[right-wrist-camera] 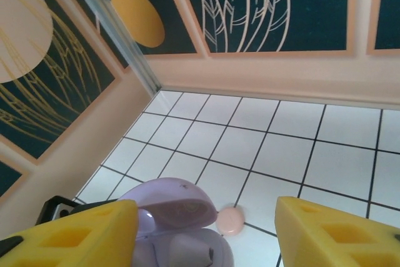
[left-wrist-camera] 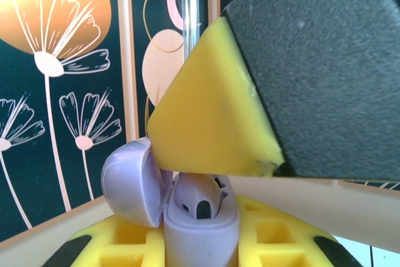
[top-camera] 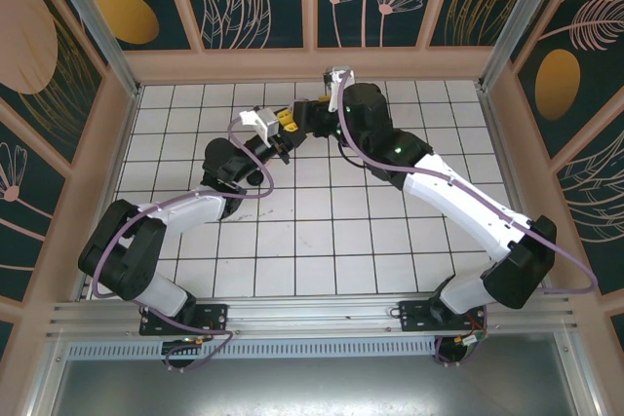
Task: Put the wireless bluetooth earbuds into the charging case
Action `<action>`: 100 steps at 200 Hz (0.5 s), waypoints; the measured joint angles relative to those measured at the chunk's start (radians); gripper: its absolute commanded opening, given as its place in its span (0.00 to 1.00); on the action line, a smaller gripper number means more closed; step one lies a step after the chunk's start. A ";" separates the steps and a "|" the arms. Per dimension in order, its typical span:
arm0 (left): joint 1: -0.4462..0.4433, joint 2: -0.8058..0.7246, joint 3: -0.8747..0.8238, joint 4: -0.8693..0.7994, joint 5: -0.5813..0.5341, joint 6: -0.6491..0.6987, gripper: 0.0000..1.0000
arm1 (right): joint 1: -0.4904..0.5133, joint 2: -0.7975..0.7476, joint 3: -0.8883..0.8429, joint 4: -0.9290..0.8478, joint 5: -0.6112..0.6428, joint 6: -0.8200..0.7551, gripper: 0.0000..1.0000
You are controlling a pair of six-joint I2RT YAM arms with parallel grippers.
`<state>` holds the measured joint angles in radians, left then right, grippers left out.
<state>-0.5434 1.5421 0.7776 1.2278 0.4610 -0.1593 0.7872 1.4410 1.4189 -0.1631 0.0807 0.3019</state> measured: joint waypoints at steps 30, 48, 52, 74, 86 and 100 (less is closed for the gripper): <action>-0.005 0.006 0.000 0.018 0.003 -0.003 0.07 | -0.008 0.004 0.019 -0.014 -0.053 0.017 0.63; -0.010 0.013 0.000 0.021 0.014 -0.003 0.07 | -0.013 0.006 0.024 -0.014 -0.074 0.025 0.63; -0.013 0.014 0.000 0.022 0.018 -0.003 0.07 | -0.014 0.007 0.024 -0.014 -0.078 0.027 0.64; -0.016 0.021 0.000 0.027 0.030 -0.003 0.07 | -0.022 0.010 0.030 -0.014 -0.086 0.040 0.63; -0.018 0.024 0.000 0.030 0.032 -0.003 0.07 | -0.027 0.010 0.032 -0.013 -0.090 0.046 0.64; -0.018 0.028 0.000 0.033 0.032 -0.003 0.07 | -0.033 0.010 0.032 -0.014 -0.092 0.050 0.64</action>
<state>-0.5617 1.5703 0.7776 1.2610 0.4927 -0.1627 0.7540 1.4513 1.4513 -0.1768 -0.0109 0.3515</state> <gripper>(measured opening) 0.222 0.637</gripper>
